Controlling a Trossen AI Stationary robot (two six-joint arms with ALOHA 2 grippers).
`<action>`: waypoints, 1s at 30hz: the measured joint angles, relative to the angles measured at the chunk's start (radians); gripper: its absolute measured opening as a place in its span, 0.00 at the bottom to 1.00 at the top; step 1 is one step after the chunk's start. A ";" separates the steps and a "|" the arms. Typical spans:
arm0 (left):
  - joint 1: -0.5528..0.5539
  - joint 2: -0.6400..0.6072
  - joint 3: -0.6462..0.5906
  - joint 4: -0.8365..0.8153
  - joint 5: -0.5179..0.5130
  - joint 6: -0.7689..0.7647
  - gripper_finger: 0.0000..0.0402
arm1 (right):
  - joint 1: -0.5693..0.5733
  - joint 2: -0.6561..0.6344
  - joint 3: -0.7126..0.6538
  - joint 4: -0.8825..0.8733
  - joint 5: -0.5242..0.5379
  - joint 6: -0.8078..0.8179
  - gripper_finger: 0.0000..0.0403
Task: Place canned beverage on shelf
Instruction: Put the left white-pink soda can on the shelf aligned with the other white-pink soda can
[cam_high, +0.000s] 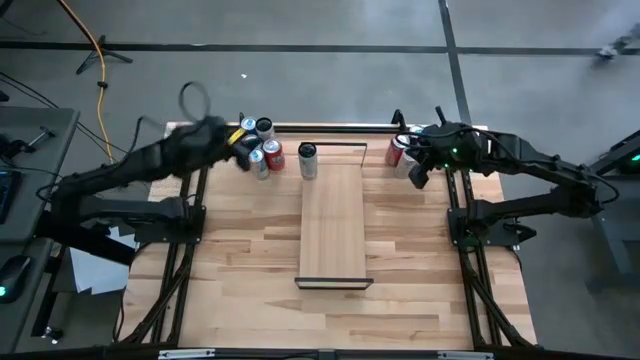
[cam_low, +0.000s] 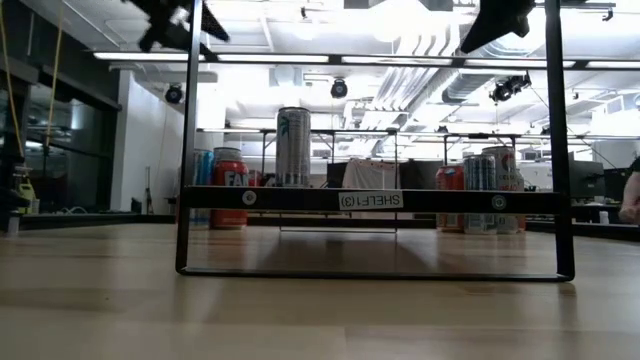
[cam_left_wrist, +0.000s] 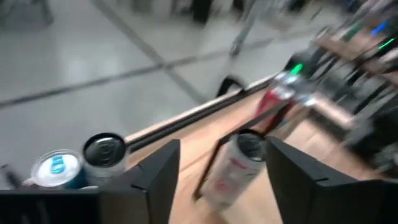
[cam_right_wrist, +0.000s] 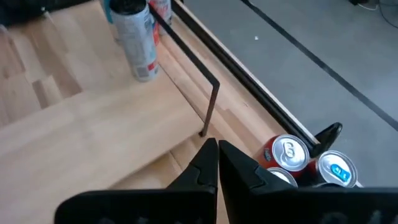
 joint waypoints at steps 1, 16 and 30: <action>0.036 0.053 0.048 -0.048 0.028 0.002 0.53 | -0.002 -0.001 0.000 -0.001 -0.010 -0.012 0.00; 0.358 0.595 0.466 -0.381 0.198 0.048 0.69 | -0.002 0.000 0.000 -0.013 -0.035 -0.001 0.00; 0.449 0.794 0.467 -0.402 0.200 0.018 0.69 | -0.002 0.003 0.000 0.007 -0.024 0.107 0.00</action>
